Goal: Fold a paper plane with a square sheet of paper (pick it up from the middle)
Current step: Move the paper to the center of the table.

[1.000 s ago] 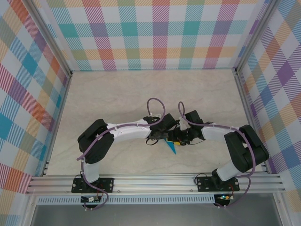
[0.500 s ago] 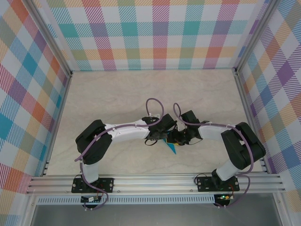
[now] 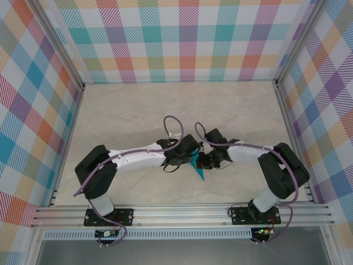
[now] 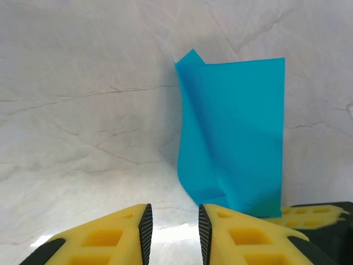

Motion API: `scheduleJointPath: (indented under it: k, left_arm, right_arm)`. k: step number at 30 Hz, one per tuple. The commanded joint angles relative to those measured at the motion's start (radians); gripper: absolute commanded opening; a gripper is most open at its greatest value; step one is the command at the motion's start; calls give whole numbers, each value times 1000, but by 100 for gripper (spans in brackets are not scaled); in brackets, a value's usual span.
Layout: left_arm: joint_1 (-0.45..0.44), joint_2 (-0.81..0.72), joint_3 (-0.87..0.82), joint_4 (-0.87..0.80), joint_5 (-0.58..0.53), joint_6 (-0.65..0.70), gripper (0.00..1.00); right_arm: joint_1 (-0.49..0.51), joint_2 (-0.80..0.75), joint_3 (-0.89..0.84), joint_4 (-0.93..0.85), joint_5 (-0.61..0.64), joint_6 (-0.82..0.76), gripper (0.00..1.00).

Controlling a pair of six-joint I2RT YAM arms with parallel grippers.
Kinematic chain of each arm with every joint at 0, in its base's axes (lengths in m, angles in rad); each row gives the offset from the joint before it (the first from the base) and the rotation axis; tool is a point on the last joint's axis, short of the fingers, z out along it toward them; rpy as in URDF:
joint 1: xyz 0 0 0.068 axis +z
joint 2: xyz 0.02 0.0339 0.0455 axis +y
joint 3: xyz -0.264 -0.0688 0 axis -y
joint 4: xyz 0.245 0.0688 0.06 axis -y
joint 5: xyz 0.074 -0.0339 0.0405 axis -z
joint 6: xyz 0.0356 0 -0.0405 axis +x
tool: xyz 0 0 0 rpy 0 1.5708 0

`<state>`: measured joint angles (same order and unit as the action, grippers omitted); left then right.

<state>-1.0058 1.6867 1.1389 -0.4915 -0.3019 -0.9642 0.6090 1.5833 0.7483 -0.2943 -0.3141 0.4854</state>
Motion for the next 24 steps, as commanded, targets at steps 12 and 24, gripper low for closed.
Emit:
scheduleJointPath:
  k: [12, 24]
  left_arm:
    - [26, -334, -228, -75, -226, -127, 35]
    - [53, -407, -299, -53, -209, -128, 36]
  right_arm:
    - [180, 78, 315, -409, 611, 268, 0]
    - [179, 269, 460, -364, 562, 280, 2]
